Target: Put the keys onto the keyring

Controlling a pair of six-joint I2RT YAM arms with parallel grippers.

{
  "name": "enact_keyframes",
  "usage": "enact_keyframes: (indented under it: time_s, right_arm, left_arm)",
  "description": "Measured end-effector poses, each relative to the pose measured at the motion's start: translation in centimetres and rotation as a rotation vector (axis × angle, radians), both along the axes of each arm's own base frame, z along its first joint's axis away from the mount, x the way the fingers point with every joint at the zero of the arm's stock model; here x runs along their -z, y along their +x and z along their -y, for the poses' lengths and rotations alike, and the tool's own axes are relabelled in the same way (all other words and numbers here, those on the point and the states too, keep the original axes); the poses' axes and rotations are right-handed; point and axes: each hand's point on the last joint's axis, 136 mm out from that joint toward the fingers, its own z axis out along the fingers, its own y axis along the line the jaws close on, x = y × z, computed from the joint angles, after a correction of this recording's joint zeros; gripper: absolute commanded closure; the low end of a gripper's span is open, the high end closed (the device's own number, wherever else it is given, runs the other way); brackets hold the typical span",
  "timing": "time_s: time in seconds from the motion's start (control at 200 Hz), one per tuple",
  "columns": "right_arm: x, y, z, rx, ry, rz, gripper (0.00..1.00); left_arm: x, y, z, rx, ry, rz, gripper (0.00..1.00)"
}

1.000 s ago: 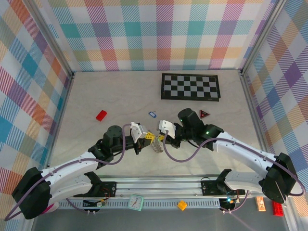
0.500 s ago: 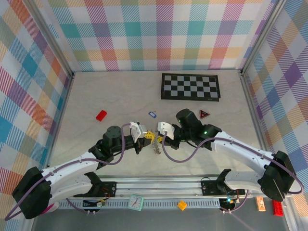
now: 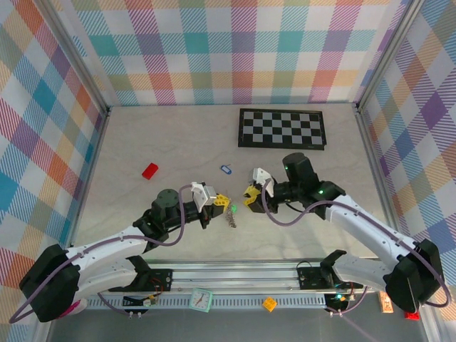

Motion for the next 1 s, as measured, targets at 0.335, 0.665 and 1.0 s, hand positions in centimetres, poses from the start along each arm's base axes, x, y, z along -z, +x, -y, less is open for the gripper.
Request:
enact_keyframes:
  time_s: [0.335, 0.665, 1.0]
  right_arm:
    - [-0.2, 0.9, 1.1, 0.047, 0.131, -0.089, 0.69]
    - [-1.3, 0.3, 0.2, -0.026, 0.162, -0.124, 0.65]
    - [-0.6, -0.4, -1.5, -0.107, 0.108, -0.136, 0.65]
  left_arm:
    - [-1.1, -0.6, 0.5, 0.053, -0.041, 0.034, 1.0]
    - [-1.4, -1.4, 1.2, 0.12, -0.061, 0.046, 1.0]
    - [-0.8, -1.7, 1.7, 0.159, -0.063, 0.042, 1.0]
